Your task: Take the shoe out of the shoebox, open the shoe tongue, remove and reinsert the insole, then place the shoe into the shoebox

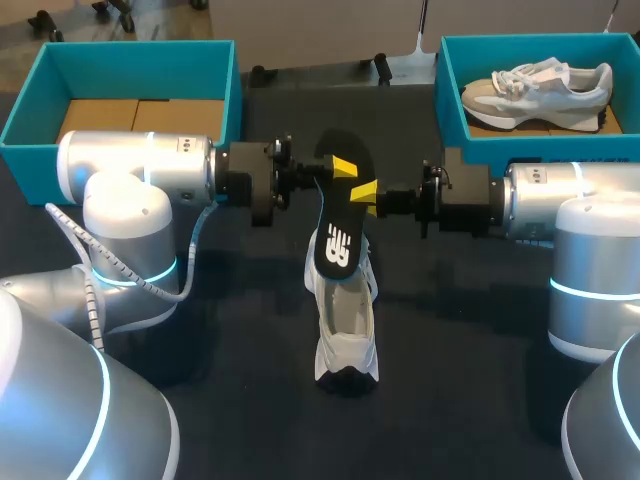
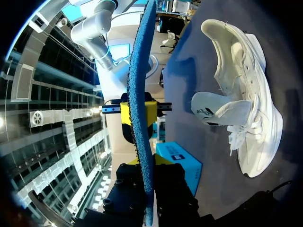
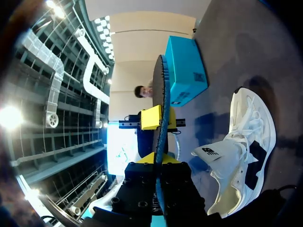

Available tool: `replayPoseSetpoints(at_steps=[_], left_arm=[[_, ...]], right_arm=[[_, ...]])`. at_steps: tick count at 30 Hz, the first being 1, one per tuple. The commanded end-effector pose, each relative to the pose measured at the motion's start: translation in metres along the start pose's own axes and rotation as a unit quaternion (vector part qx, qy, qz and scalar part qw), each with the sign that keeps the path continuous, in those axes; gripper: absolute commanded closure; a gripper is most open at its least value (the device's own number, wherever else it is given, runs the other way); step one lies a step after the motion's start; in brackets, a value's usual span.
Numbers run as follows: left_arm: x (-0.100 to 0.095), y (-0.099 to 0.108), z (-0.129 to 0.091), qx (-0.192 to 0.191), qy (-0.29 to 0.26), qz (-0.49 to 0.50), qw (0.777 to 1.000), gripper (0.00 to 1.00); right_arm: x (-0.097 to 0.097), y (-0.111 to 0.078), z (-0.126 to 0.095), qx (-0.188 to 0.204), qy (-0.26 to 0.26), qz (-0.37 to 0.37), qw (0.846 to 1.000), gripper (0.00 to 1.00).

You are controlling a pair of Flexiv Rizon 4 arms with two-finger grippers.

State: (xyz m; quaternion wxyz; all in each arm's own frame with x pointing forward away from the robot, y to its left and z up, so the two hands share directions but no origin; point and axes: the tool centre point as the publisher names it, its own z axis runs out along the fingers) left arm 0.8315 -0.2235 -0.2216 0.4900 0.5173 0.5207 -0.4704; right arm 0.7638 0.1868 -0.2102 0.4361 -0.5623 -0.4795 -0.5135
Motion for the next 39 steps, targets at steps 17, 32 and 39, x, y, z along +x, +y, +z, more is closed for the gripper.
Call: replayPoseSetpoints(at_steps=[17,32,39], left_arm=[[-0.014,-0.029,-0.034,-0.006,0.000,-0.010,1.000,1.00],[-0.018,-0.078,-0.057,0.024,-0.007,-0.057,0.998,1.00],[-0.021,-0.099,-0.057,0.047,-0.018,-0.076,0.996,1.00]], right_arm=[[0.004,-0.002,-0.064,0.015,-0.027,-0.082,0.996,0.00],[0.015,0.005,-0.098,0.121,-0.111,-0.157,0.974,0.00],[0.013,0.000,-0.115,0.254,-0.140,-0.275,0.917,0.00]])
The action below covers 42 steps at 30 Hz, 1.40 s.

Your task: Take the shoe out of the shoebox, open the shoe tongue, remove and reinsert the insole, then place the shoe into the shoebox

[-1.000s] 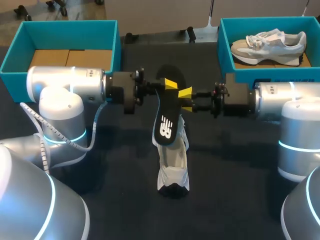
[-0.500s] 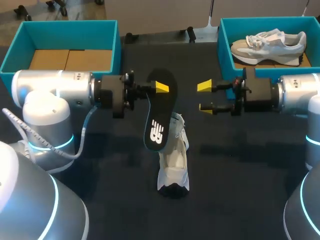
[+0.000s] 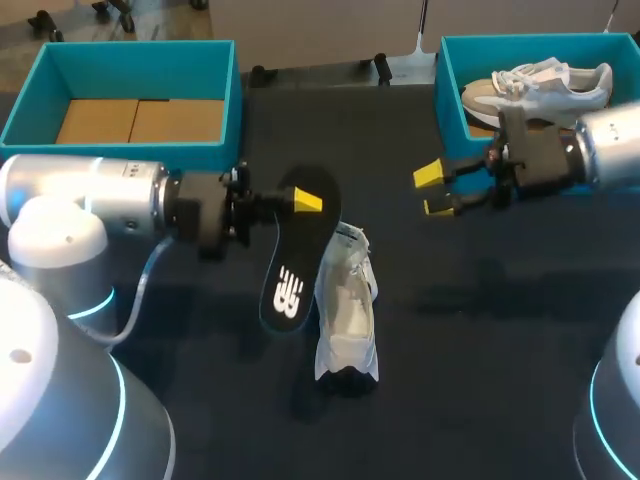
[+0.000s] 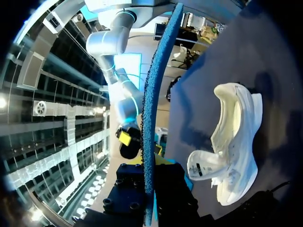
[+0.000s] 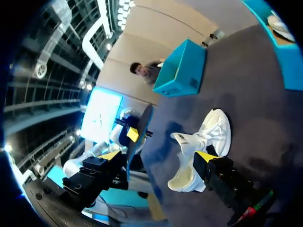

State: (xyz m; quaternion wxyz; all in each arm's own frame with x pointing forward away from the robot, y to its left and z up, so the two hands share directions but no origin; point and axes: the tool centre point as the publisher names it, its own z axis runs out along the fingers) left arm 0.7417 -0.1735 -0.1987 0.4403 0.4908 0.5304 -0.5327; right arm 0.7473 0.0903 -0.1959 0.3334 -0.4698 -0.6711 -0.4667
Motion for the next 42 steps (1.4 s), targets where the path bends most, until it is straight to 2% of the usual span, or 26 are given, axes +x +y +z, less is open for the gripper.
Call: replayPoseSetpoints(at_steps=[1,13,16,20,21,22,23,34,35,36,37,40,41,42], left_arm=[[-0.001,-0.014,-0.001,0.014,-0.005,-0.008,1.000,1.00],[-0.002,-0.016,-0.001,0.021,0.004,-0.009,1.000,1.00],[-0.005,-0.022,0.008,0.030,-0.006,-0.023,0.999,1.00],[-0.009,-0.040,0.014,0.060,-0.031,-0.056,0.996,1.00],[-0.010,-0.045,0.015,0.058,-0.034,-0.065,0.996,1.00],[-0.011,-0.049,0.015,0.036,-0.014,-0.049,0.998,1.00],[-0.012,-0.055,0.013,-0.001,0.027,-0.003,1.000,1.00],[-0.012,-0.055,0.013,-0.001,0.027,-0.003,1.000,1.00],[-0.012,-0.055,0.020,0.004,0.027,-0.008,1.000,1.00],[-0.012,-0.056,0.022,0.009,0.026,-0.009,1.000,1.00],[-0.015,-0.061,0.028,0.025,0.020,-0.016,0.999,1.00],[-0.020,-0.073,0.032,0.045,0.005,-0.031,0.999,1.00],[-0.023,-0.078,0.031,0.057,-0.019,-0.054,0.997,1.00],[-0.024,-0.081,0.030,0.067,-0.029,-0.067,0.995,1.00]], right_arm=[[0.001,-0.005,-0.020,0.171,0.002,-0.134,0.976,0.00],[0.001,-0.005,-0.020,0.171,0.002,-0.134,0.976,0.00],[-0.010,-0.017,-0.026,0.179,-0.013,-0.195,0.964,0.00],[-0.025,-0.038,-0.037,0.167,-0.036,-0.238,0.956,0.00],[-0.029,-0.044,-0.039,0.182,-0.030,-0.247,0.951,0.00],[-0.033,-0.050,-0.041,0.201,-0.007,-0.251,0.947,0.00],[-0.033,-0.050,-0.041,0.201,-0.007,-0.251,0.947,0.00],[-0.033,-0.050,-0.041,0.201,-0.007,-0.251,0.947,0.00],[-0.033,-0.050,-0.041,0.201,-0.007,-0.251,0.947,0.00],[-0.032,-0.050,-0.041,0.205,-0.017,-0.260,0.943,0.00],[-0.030,-0.053,-0.038,0.235,-0.056,-0.318,0.917,0.00],[-0.031,-0.067,-0.037,0.243,-0.043,-0.407,0.880,0.00],[-0.035,-0.073,-0.036,0.252,-0.057,-0.425,0.868,0.00],[-0.038,-0.077,-0.036,0.257,-0.066,-0.430,0.863,0.00]])
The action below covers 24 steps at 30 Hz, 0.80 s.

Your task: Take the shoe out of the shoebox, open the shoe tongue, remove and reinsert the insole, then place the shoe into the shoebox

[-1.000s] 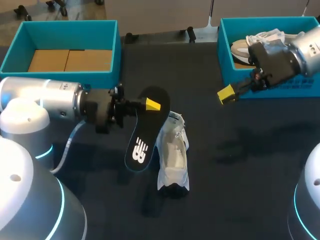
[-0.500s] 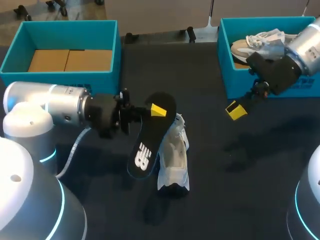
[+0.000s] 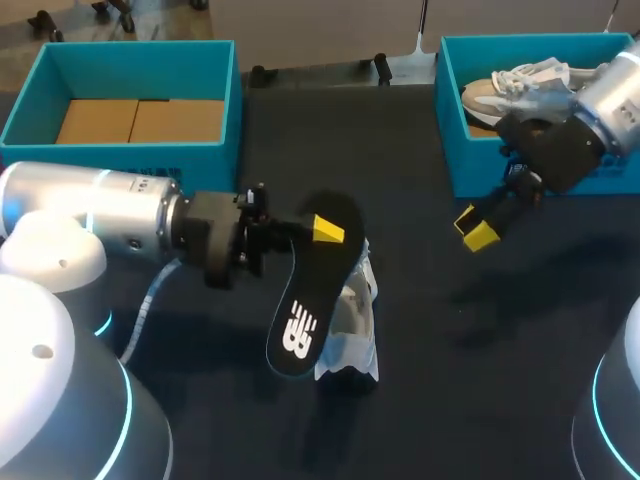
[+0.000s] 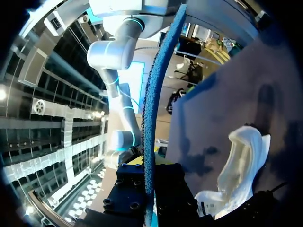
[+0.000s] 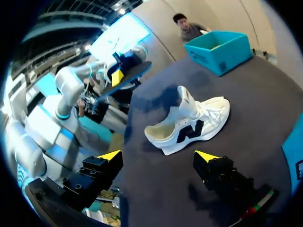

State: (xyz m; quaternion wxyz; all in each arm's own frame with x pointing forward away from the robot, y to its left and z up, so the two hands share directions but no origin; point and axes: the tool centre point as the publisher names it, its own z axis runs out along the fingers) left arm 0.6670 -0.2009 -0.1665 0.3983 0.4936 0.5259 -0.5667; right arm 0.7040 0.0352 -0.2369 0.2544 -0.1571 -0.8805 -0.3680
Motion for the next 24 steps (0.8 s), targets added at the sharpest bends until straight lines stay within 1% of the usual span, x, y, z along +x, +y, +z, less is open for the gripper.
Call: replayPoseSetpoints(at_steps=[1,2,3,15,16,17,19,20,22,24], left_arm=[[-0.001,-0.010,-0.001,0.043,-0.055,-0.063,0.996,1.00],[-0.001,-0.014,-0.002,0.050,-0.060,-0.081,0.994,1.00],[-0.001,-0.014,-0.002,0.050,-0.060,-0.081,0.994,1.00],[-0.001,-0.014,-0.002,0.050,-0.060,-0.081,0.994,1.00],[-0.001,-0.014,0.002,0.061,-0.058,-0.083,0.993,1.00],[0.000,-0.015,0.003,0.061,-0.058,-0.082,0.993,1.00],[0.002,-0.019,0.004,0.064,-0.056,-0.084,0.993,1.00],[0.003,-0.021,0.003,0.066,-0.058,-0.085,0.993,1.00],[0.005,-0.025,0.001,0.069,-0.062,-0.089,0.992,1.00],[0.005,-0.030,-0.002,0.076,-0.073,-0.098,0.990,1.00]], right_arm=[[0.010,-0.017,0.013,0.062,-0.073,-0.116,0.989,0.00],[0.009,-0.022,0.019,0.079,-0.068,-0.115,0.988,0.00],[0.009,-0.026,0.023,0.085,-0.069,-0.109,0.988,0.00],[0.009,-0.026,0.023,0.085,-0.069,-0.109,0.988,0.00],[0.007,-0.022,0.025,0.097,-0.080,-0.116,0.985,0.00],[0.005,-0.021,0.029,0.109,-0.083,-0.118,0.984,0.00],[0.003,-0.022,0.038,0.112,-0.094,-0.134,0.980,0.00],[0.003,-0.024,0.044,0.124,-0.107,-0.140,0.977,0.00],[0.001,-0.026,0.053,0.125,-0.115,-0.148,0.974,0.00],[0.003,-0.028,0.061,0.133,-0.129,-0.157,0.970,0.00]])
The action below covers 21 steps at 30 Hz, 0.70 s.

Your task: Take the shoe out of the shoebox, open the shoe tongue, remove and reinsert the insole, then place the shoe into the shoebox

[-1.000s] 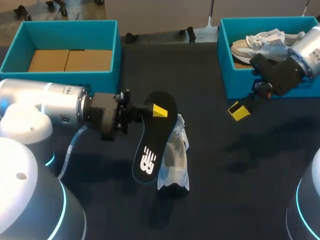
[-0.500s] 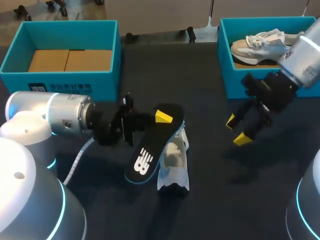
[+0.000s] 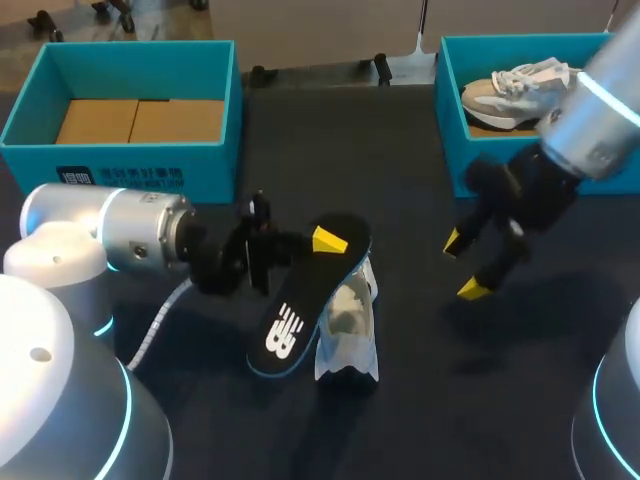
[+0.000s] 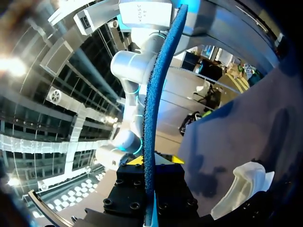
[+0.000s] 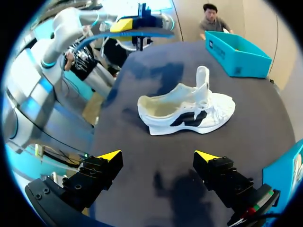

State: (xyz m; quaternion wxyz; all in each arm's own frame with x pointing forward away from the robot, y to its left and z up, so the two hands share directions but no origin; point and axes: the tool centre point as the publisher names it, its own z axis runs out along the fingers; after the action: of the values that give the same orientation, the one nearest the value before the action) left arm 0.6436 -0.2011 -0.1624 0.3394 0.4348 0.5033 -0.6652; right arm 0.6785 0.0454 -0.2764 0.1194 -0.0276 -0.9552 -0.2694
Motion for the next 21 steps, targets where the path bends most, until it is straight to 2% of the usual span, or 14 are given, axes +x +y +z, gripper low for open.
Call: replayPoseSetpoints(at_steps=[1,5,15,17,21], left_arm=[[0.006,-0.009,-0.007,0.007,-0.016,-0.008,1.000,1.00],[0.009,-0.016,-0.010,0.008,-0.007,-0.005,1.000,1.00],[0.009,-0.016,-0.010,0.008,-0.007,-0.005,1.000,1.00],[0.017,-0.010,-0.006,0.006,0.002,0.000,1.000,1.00],[0.031,-0.015,-0.008,0.037,-0.012,-0.014,0.999,1.00]], right_arm=[[0.008,0.006,0.022,0.013,-0.029,-0.011,0.999,0.00],[0.016,0.003,0.030,0.032,-0.081,0.028,0.996,0.00],[0.016,0.003,0.030,0.032,-0.081,0.028,0.996,0.00],[0.011,0.008,0.036,0.041,-0.086,0.031,0.995,0.00],[0.006,0.017,0.052,0.047,-0.101,0.010,0.994,0.00]])
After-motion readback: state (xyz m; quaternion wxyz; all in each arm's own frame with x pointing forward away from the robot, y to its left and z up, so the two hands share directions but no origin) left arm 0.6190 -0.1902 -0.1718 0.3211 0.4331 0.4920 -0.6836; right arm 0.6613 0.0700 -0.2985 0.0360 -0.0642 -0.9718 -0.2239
